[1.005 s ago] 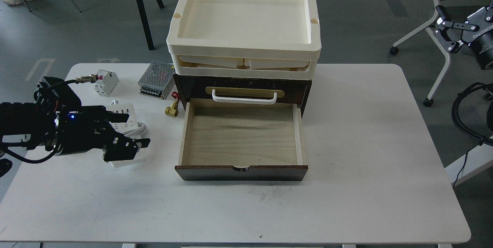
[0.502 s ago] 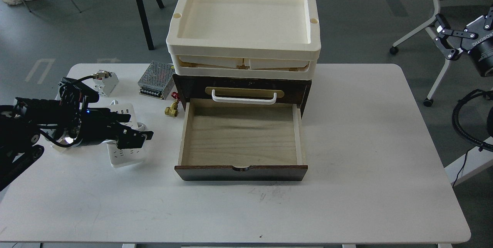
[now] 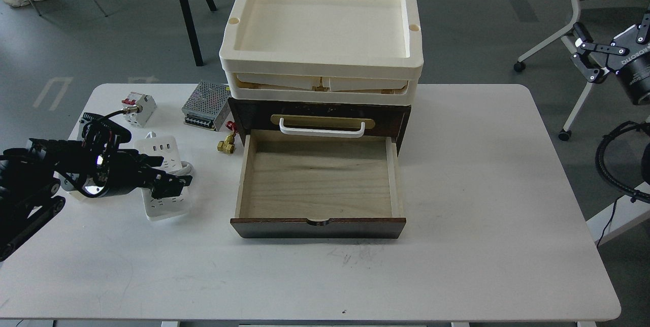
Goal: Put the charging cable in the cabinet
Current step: 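Close the left gripper on the power strip and its coiled cable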
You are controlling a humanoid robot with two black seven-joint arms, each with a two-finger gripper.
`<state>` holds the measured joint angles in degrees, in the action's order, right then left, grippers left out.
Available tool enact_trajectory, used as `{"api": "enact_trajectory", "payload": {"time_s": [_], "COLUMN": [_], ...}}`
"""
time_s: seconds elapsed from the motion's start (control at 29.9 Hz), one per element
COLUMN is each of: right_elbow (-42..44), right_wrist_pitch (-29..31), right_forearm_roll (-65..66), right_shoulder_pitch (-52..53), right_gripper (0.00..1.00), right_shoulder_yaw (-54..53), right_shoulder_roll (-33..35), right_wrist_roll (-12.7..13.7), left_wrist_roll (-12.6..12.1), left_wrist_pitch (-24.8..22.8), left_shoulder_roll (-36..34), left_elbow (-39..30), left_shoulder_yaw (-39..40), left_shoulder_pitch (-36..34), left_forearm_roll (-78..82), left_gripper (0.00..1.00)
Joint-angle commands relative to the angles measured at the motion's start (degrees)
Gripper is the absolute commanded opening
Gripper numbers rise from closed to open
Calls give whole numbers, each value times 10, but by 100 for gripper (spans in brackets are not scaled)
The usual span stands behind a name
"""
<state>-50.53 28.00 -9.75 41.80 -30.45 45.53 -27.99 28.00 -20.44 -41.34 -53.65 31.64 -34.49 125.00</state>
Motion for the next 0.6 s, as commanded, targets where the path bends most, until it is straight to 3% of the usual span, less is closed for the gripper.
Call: {"api": "enact_trajectory", "payload": {"time_s": [0.0, 0.27, 0.57], "right_elbow": [0, 1, 1], "right_wrist_pitch": [0, 0, 0], "right_forearm_roll": [0, 0, 0], "right_shoulder_pitch": [-4, -13, -16], "right_gripper": [100, 100, 100], "right_shoulder_yaw": [0, 0, 0], "right_shoulder_roll": [0, 1, 0], "right_wrist_roll": [0, 0, 0], "left_wrist_roll": [0, 0, 0], "left_wrist_pitch": [8, 33, 69], "left_shoulder_roll": [0, 1, 3], "left_elbow": [8, 20, 47], "left_shoulder_yaw": [-7, -20, -37], "left_shoulder_pitch": [-1, 0, 0], "left_forearm_roll": [0, 0, 0], "left_gripper": [70, 52, 49]}}
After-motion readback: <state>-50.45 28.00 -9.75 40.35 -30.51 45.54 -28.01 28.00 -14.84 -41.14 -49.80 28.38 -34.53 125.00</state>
